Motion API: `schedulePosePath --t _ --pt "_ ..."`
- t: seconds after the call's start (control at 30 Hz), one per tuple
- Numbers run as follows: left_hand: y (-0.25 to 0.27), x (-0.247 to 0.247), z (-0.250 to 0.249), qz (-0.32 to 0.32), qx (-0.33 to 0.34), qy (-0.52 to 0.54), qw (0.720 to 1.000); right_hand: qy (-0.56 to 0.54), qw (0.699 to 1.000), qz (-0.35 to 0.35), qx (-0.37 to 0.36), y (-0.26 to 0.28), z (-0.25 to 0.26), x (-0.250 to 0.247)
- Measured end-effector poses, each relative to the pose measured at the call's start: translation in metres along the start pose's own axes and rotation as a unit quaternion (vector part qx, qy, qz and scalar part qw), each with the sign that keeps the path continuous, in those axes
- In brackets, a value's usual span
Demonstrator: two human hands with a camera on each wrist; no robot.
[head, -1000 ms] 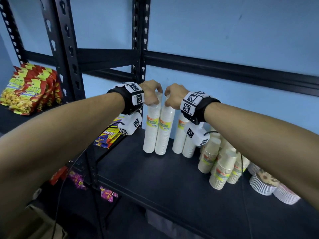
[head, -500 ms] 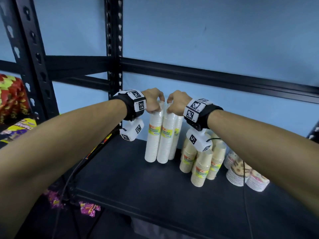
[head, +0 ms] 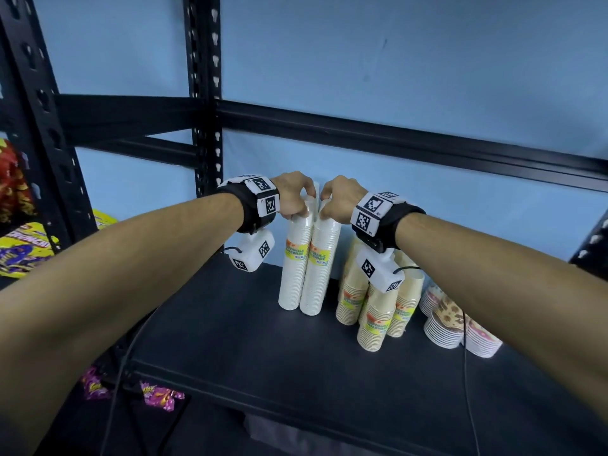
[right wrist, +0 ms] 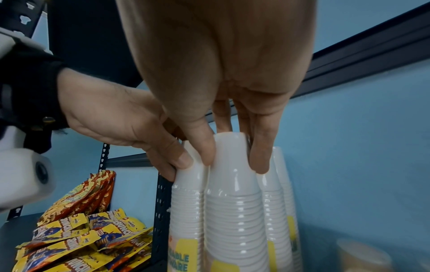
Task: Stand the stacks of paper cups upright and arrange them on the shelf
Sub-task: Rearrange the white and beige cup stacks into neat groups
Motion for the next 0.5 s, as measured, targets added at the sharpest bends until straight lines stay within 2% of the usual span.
schedulePosePath --t 0.27,0.5 --pt "-0.004 0.003 0.006 0.019 -0.014 0.015 1.000 0.005 1.000 0.009 -0.003 -0.004 0.000 0.002" --pt "0.004 -0.016 -0.003 0.030 -0.004 -0.039 0.999 -0.008 1.000 -0.020 -0.015 0.005 0.001 -0.013"
Point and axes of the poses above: each hand's wrist, its own y-axis away from the middle knuckle, its own x-axis out of the palm, z = x × y, the point moved 6 cm from there along -y, towards the middle knuckle, and after that the axes turned 13 degrees about x, right-handed, at the moved point
